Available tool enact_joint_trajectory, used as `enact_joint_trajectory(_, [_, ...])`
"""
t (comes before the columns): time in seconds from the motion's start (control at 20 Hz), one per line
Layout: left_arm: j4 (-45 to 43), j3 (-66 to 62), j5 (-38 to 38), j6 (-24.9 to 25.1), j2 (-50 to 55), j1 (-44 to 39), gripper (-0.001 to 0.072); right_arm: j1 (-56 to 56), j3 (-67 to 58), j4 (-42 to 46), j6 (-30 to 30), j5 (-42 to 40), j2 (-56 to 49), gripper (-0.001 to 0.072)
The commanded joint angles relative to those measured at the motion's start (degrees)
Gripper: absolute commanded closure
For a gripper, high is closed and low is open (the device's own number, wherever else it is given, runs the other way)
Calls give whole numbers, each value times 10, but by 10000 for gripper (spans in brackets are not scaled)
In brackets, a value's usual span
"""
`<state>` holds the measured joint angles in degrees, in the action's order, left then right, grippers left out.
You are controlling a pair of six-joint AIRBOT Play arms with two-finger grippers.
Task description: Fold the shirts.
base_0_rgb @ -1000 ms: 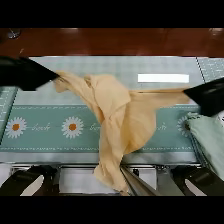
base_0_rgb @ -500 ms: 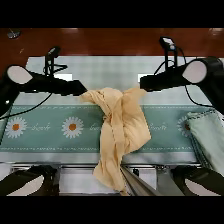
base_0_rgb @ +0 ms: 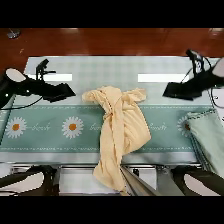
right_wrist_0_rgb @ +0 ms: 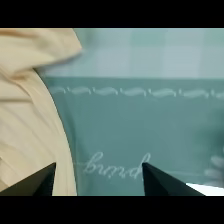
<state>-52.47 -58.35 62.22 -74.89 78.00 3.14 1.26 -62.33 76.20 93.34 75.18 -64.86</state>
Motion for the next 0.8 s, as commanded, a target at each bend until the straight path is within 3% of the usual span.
enact_joint_trajectory(0.0, [111, 14, -1, 40, 67, 8, 7, -12, 187, -71, -7, -37, 106, 94])
enact_joint_trajectory(0.15, [214, -7, -42, 94, 130, -13, 7, 38, 307, -147, 5, -57, 162, 94])
enact_joint_trajectory(0.4, [229, -86, -35, 102, 196, -53, 33, 180, 363, -173, 80, -81, 161, 94])
enact_joint_trajectory(0.45, [229, -100, -23, 103, 200, -57, 270, 204, 363, -174, 95, -90, 153, 94])
enact_joint_trajectory(0.5, [230, -115, -1, 115, 205, -57, 673, 224, 363, -173, 111, -96, 140, 94])
enact_joint_trajectory(0.75, [229, -153, 50, 127, 208, -54, 680, 252, 357, -174, 113, -175, 62, 94])
